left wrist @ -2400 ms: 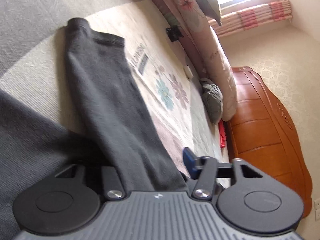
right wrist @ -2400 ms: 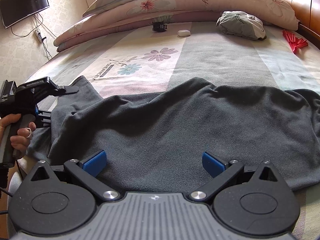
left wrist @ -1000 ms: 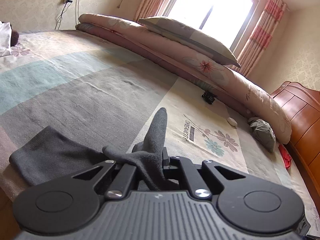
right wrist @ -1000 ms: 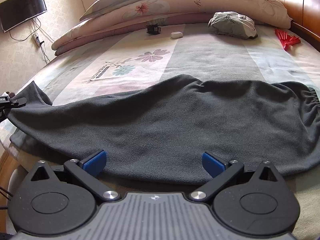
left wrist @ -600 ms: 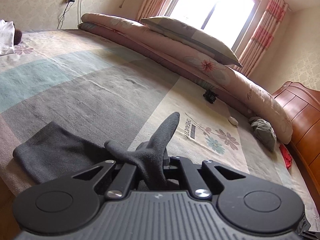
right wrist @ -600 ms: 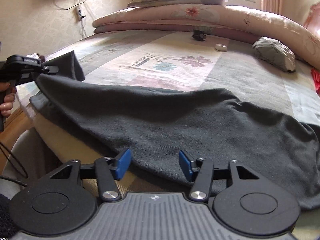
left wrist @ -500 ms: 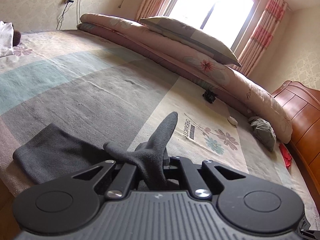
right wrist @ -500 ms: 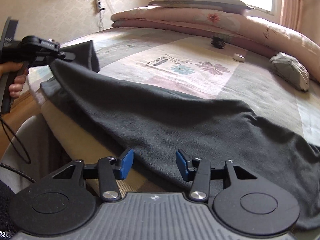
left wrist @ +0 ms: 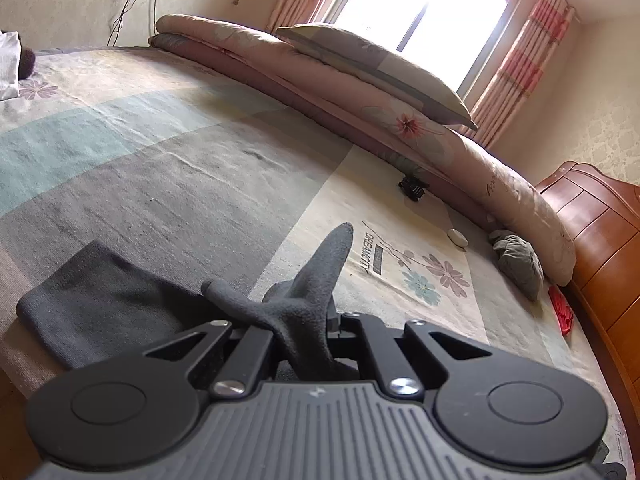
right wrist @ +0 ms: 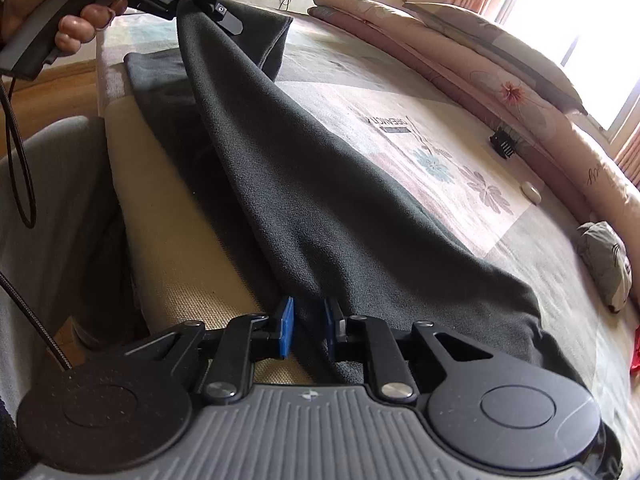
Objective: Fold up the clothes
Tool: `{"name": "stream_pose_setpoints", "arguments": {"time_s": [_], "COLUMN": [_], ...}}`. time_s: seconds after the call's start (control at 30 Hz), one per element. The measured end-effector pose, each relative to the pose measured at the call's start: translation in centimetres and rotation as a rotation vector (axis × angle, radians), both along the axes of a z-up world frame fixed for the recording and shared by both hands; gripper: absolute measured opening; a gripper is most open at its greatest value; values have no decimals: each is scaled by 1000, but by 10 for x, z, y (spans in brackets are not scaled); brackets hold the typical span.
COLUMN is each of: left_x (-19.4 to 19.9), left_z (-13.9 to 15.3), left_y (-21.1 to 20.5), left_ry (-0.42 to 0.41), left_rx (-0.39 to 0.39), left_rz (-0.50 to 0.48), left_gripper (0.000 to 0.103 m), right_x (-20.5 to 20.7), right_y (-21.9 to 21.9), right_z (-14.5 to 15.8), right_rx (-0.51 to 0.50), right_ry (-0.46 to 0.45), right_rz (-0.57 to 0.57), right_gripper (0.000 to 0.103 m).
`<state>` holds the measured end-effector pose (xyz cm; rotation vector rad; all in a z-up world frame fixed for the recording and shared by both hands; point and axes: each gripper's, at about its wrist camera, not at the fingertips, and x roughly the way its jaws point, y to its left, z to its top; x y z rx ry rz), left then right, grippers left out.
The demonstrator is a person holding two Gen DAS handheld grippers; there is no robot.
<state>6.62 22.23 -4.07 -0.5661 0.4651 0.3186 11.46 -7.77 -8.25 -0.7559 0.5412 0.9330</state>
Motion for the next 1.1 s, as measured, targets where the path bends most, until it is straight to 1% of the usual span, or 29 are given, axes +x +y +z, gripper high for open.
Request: {"name": "stream_pose_setpoints", "arguments": {"time_s": [0.03,0.1,0.13,0.27,0.37,0.4,0.43,0.47,0.53,0.67,0.73,0.8,0.9,0.97,1.03,1.1], "left_x": [0,0,0,3,4,5,5,5,3,-2,-3,0,3,3,2,2], "left_z": [0,1,2,3,4,5,6,7,8,6,-4,-19,-42,-50,-49,-42], "left_y": [0,1,1,4,4,4,4,4,3,1,3,6,12,16,18,18], "left_ry": [-1,-5,-6,-7,-7,-6,-4,-2,2,15,42,91,168,187,188,182], "left_rx": [-3,-6,-7,-17,-13,-10,-5,-1,8,19,-2,-28,-54,-70,-74,-61], "left_rz": [-2,-4,-5,-8,-10,-11,-11,-11,-14,-15,-7,5,25,28,19,-4], "left_gripper": [3,3,3,3,3,3,3,3,3,3,3,3,3,3,3,4], "right_x": [-2,-5,-6,-10,-9,-8,-6,-5,1,12,16,18,15,14,14,13], "right_y": [1,4,5,9,12,13,14,15,12,2,0,1,2,1,0,-1], "right_z": [-1,-2,-2,-3,-5,-4,-3,-1,8,20,17,9,6,6,7,7], "right_rx": [-11,-30,-38,-54,-65,-63,-60,-55,-26,30,33,12,7,9,11,7], "right_ry": [-19,-54,-68,-113,-137,-135,-129,-127,-96,-4,46,86,100,110,127,124], "right_rz": [9,24,30,50,52,46,38,27,17,8,8,6,2,-1,-2,0], "right_gripper": [19,23,24,31,29,24,17,5,5,5,5,6,7,8,9,11]}}
